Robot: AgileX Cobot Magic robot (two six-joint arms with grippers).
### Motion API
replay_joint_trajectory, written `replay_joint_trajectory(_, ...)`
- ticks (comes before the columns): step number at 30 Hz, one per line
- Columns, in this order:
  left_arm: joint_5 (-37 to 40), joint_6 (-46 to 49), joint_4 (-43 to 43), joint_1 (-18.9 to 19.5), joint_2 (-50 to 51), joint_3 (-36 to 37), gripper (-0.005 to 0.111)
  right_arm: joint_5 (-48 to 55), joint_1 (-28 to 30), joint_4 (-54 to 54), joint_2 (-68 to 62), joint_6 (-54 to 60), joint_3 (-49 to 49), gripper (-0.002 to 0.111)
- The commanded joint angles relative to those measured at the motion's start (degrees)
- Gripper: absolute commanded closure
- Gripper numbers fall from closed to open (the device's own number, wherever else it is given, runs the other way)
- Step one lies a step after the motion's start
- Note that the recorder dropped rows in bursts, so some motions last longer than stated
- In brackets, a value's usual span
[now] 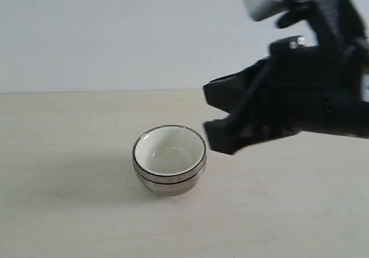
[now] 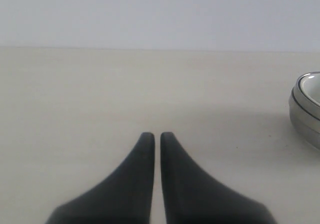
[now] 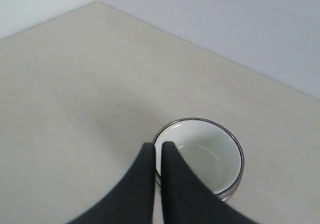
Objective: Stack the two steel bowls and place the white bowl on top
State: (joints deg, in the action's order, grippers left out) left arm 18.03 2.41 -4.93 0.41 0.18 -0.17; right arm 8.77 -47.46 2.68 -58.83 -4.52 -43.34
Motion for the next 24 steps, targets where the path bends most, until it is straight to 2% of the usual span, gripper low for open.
replay_joint_trajectory(1,-0.41,-0.27,0.0,-0.29,-0.18,0.17,0.103,-0.38,0.2,0.83,13.91,0.69,5.57,0.108)
replay_joint_trajectory(10,-0.41,-0.27,0.0,-0.29,-0.18,0.17,0.103,1.01,0.2,0.83,41.68,0.82,8.83,0.108)
replay_joint_trajectory(17,-0.41,-0.27,0.0,-0.29,-0.18,0.17,0.103,7.29,0.75,4.69,55.54,1.08,8.83,0.108)
replay_joint_trajectory(20,-0.41,-0.27,0.0,-0.29,-0.18,0.17,0.103,10.35,3.54,10.09,58.83,-3.14,8.83,0.108)
replay_joint_trajectory(24,-0.51,-0.27,0.0,-0.29,-0.18,0.17,0.103,16.36,11.17,18.82,58.83,-12.49,8.58,0.108)
